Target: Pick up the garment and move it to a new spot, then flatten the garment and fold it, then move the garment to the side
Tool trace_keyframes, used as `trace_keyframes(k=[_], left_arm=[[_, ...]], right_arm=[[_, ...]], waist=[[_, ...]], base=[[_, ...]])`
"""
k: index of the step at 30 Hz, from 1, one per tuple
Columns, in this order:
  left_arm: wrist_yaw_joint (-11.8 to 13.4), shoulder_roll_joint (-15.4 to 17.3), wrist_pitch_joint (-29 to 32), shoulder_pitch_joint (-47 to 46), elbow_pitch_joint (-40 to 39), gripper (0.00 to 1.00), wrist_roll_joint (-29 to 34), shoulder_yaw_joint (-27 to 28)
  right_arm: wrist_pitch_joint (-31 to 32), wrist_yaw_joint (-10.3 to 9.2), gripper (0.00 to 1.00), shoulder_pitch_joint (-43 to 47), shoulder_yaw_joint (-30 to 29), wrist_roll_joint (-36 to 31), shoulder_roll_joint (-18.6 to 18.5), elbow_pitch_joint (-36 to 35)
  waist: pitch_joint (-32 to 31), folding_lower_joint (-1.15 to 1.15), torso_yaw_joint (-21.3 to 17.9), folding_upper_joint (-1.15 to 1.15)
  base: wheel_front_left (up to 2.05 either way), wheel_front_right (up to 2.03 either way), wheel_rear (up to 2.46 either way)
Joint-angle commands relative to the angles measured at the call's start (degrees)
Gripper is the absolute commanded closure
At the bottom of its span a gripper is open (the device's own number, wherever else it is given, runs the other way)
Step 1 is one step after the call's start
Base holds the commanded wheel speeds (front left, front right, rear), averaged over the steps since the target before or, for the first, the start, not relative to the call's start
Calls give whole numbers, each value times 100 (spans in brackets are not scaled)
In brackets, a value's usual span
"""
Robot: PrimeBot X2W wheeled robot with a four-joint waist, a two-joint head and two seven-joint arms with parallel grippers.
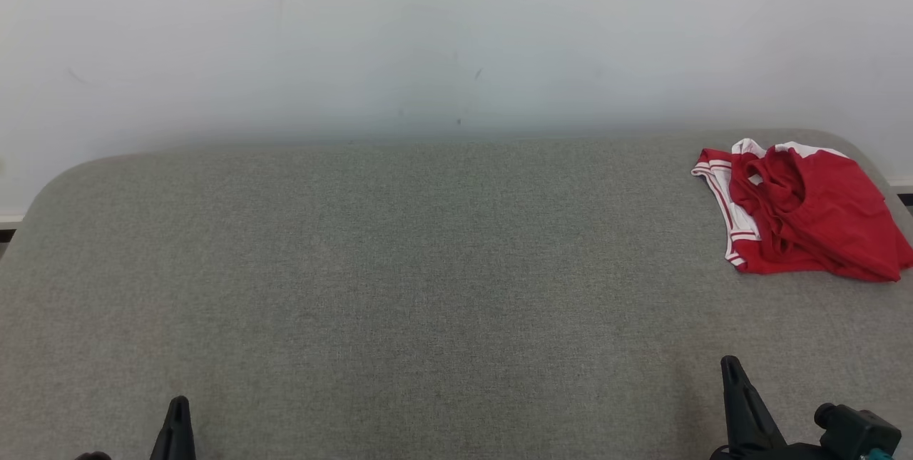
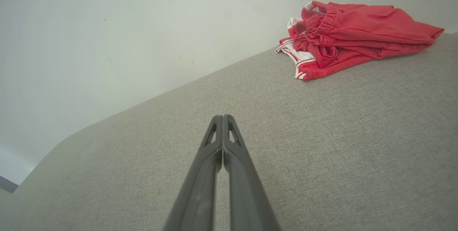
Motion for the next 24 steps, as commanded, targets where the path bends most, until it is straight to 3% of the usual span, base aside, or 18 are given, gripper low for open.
trace_keyframes(k=[1,24], left_arm=[[-29,16,67,-177,-101,100,-295,37],[-160,-99,570,-376,-112,100,-2180,95]], right_arm=[[46,-2,100,-170,-49,314,5,-66],[453,-4,100,-396,-226,2282,30,8]], waist=[[4,0,-2,0],[49,0,-22,0]], base=[[0,0,0],[0,0,0]])
